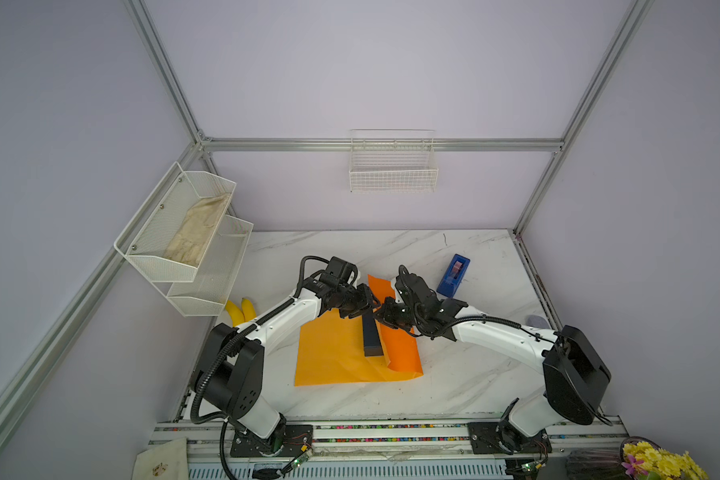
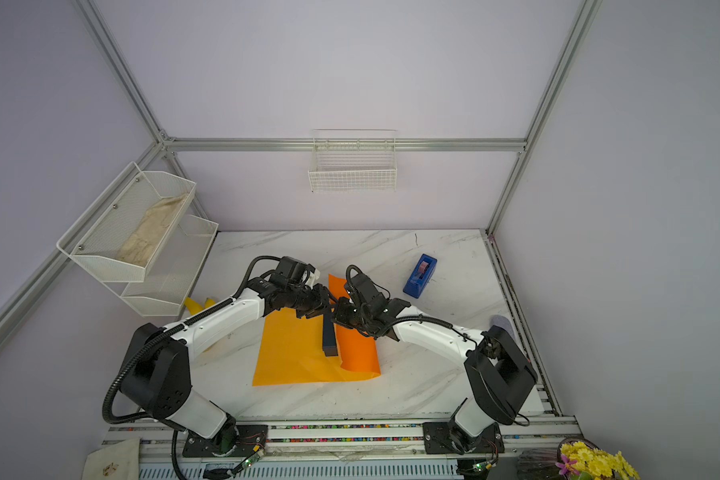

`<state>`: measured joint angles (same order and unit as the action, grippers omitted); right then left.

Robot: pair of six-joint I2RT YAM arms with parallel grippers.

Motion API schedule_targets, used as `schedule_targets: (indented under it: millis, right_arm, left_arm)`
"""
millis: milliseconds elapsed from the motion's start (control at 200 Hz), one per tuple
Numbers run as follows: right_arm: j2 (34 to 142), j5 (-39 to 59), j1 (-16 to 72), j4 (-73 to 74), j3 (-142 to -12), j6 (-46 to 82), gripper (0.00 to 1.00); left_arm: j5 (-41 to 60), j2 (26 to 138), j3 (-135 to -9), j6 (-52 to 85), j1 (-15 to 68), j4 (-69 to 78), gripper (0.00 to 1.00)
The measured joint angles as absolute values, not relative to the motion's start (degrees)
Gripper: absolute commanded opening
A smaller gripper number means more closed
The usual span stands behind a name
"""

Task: Wrap the gift box in paper
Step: 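Lift the pinched paper edge with the right gripper up over the box, then fold the paper flap over the box top toward the left gripper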

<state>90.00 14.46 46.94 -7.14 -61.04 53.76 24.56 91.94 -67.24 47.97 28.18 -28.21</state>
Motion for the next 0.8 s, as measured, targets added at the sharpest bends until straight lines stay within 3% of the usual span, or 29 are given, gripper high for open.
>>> schedule_targets:
  millis: [170,535,800]
  right_arm:
    - [90.9,15.0,46.9,-6.7,-61.2,53.7,0.06]
    - [92.9,15.5,46.9,-6.7,-62.5,53.1,0.09]
    - [93.4,16.1,46.9,-7.0,-63.5,52.3,0.30]
  left_arm:
    - [24.2,94.3,-72.0,47.8,28.2,-28.1,0.39]
    - [23.7,96.7,-74.4,46.9,28.2,-29.0,0.17]
    - [22.0,96.7,-74.4,43.1,28.0,-31.9,0.00]
